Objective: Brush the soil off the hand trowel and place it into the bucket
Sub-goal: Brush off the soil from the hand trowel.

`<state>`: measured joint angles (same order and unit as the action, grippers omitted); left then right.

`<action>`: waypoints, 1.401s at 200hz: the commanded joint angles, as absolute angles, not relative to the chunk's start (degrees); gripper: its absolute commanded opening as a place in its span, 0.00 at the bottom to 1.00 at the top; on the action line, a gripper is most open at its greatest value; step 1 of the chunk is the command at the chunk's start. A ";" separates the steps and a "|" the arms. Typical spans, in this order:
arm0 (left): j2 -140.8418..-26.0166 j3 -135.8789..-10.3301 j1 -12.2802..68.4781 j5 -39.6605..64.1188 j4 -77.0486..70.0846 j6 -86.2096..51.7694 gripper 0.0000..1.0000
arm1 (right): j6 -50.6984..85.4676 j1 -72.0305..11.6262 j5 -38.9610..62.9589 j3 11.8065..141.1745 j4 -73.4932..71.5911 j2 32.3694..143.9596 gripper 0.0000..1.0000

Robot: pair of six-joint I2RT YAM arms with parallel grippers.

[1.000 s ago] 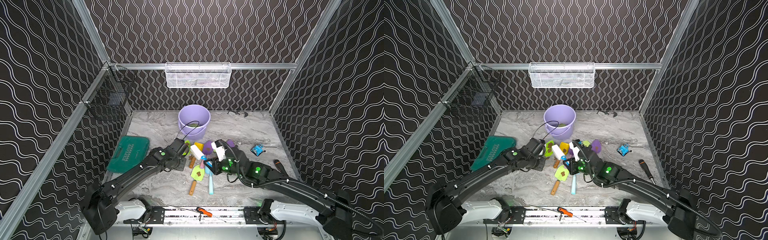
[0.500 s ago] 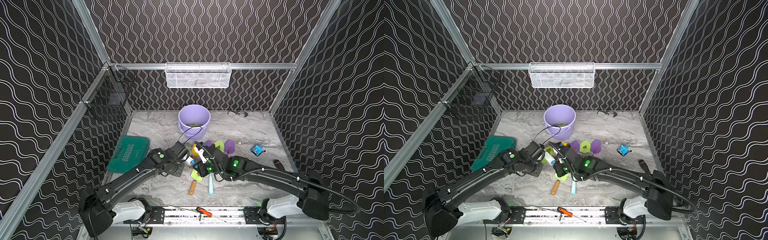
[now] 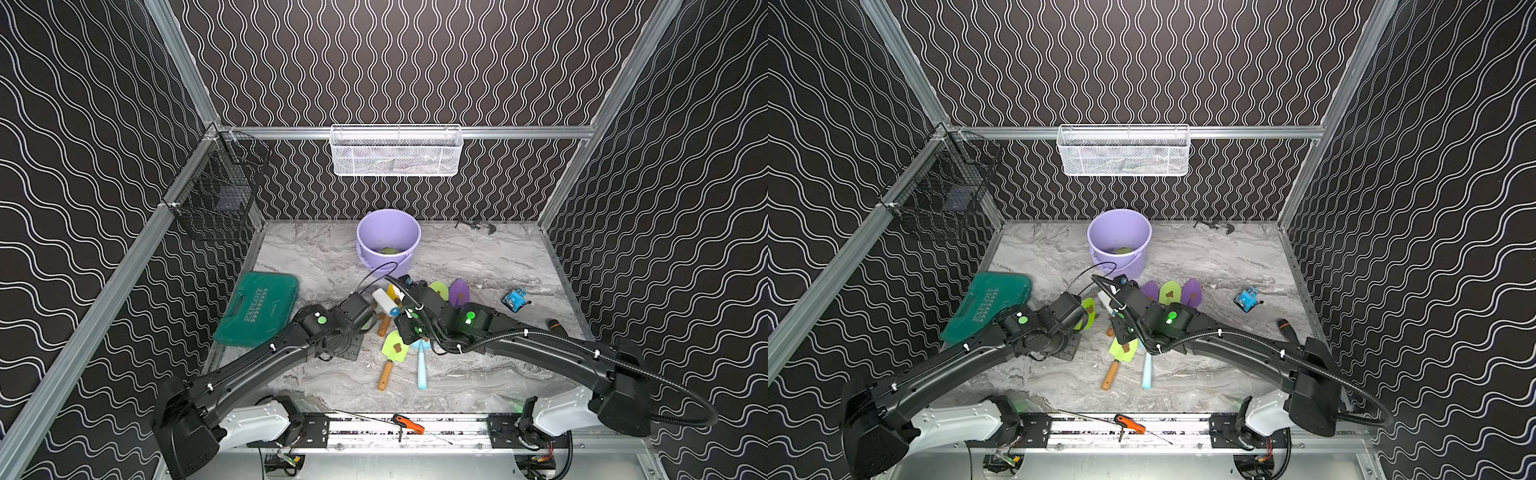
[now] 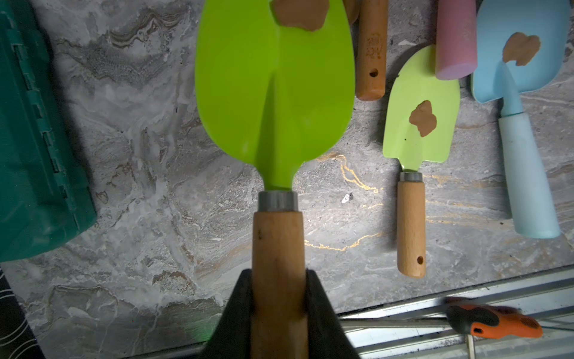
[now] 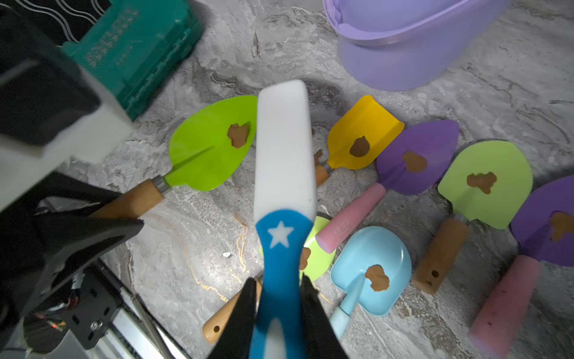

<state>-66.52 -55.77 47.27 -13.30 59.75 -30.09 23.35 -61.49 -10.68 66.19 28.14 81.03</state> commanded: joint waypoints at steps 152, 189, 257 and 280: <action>-66.81 -53.28 47.29 -10.10 56.10 -31.92 0.00 | 25.40 -54.93 2.08 63.97 15.41 84.01 0.00; -65.20 -47.30 47.33 0.38 45.59 -34.33 0.00 | 28.78 -49.71 8.41 58.22 11.25 76.60 0.00; -57.86 -40.59 26.65 40.62 21.26 -39.43 0.00 | 37.03 -44.03 10.69 45.08 4.82 62.13 0.00; -57.72 -40.80 18.09 52.34 17.47 -42.15 0.00 | 39.88 -42.53 11.14 40.89 0.31 57.35 0.00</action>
<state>-58.00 -40.82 23.73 32.34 27.79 -37.87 35.48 -43.64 10.02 43.97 8.36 60.97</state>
